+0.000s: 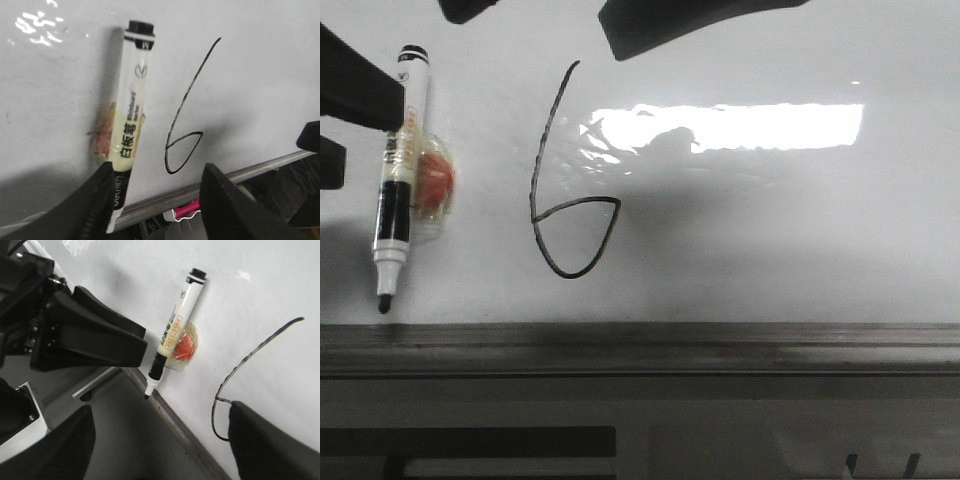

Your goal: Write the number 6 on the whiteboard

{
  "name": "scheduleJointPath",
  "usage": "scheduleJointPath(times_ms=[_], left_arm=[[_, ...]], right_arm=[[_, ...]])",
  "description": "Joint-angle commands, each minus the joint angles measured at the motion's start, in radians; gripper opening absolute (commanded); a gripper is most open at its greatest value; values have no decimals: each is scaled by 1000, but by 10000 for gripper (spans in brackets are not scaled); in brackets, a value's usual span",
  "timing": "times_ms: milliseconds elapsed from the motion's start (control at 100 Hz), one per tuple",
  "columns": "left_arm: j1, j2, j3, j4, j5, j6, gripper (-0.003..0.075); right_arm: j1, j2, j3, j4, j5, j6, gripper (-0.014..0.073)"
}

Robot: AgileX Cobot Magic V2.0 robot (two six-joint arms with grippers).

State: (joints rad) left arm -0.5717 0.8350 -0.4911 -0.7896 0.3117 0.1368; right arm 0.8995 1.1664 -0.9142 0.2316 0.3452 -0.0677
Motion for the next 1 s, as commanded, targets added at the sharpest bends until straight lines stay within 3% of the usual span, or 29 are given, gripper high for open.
scheduleJointPath(times_ms=[0, 150, 250, 370, 460, 530, 710, 990], left_arm=[[2, -35, -27, 5, -34, 6, 359], [2, -69, -27, 18, -32, 6, 358], [2, -100, -27, 30, -23, 6, 352], [2, -160, -27, 52, -7, 7, 274], [2, -221, -27, 95, -15, 8, 109], [2, -281, -27, 162, -25, 8, -22], [2, -439, -14, 277, -31, 8, -21], [2, -720, 73, 366, -63, 8, -21]], right_arm=[[-8, -24, -31, 7, -75, -11, 500], [-8, -24, -31, 7, -73, -11, 497], [-8, -26, -29, 7, -68, -11, 411], [-8, -44, -20, 3, -75, -11, 131], [-8, -69, -7, -13, -82, -11, -74], [-8, -94, 0, -12, -90, -11, -62], [-8, -169, 47, -83, -168, -11, -62], [-8, -328, 240, -137, -429, -11, -62]])
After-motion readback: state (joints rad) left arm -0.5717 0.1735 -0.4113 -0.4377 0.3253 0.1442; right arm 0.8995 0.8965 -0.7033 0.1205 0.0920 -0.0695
